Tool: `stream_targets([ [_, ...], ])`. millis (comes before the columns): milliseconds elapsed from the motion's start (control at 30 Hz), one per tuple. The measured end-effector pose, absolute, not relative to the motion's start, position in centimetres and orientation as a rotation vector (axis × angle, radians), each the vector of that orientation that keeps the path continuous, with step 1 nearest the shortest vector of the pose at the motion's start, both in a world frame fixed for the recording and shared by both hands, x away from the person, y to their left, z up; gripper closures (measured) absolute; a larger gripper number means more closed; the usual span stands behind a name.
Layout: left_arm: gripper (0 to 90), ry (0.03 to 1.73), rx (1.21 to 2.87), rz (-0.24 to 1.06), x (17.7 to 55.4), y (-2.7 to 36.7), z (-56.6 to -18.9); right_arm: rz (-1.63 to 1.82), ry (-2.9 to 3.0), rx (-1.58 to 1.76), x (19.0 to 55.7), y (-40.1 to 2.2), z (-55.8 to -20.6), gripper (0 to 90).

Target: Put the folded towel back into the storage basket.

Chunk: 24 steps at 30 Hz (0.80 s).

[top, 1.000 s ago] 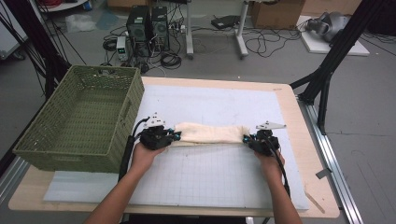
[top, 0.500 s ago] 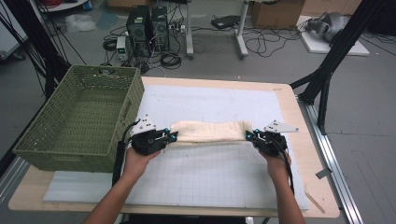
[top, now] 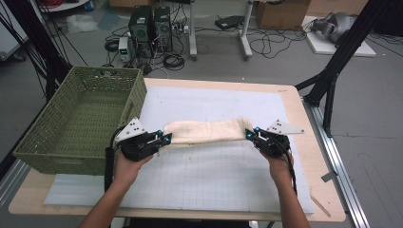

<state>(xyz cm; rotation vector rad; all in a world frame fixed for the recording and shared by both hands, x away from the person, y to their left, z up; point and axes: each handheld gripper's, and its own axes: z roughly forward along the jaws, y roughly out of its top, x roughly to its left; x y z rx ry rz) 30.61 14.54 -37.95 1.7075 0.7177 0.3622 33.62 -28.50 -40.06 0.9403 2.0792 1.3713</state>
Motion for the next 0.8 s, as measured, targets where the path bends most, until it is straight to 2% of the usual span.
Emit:
stream_targets([
  [400,80.9,0.737,1.647,0.392,29.2,17.0,-36.6,1.419,2.072,0.881,34.7,-25.9,-38.3,80.6],
  [800,80.9,0.751,1.605,0.477,27.4,19.5,-35.0,1.461,2.081,0.819,36.7,-22.9,-36.2,80.7],
])
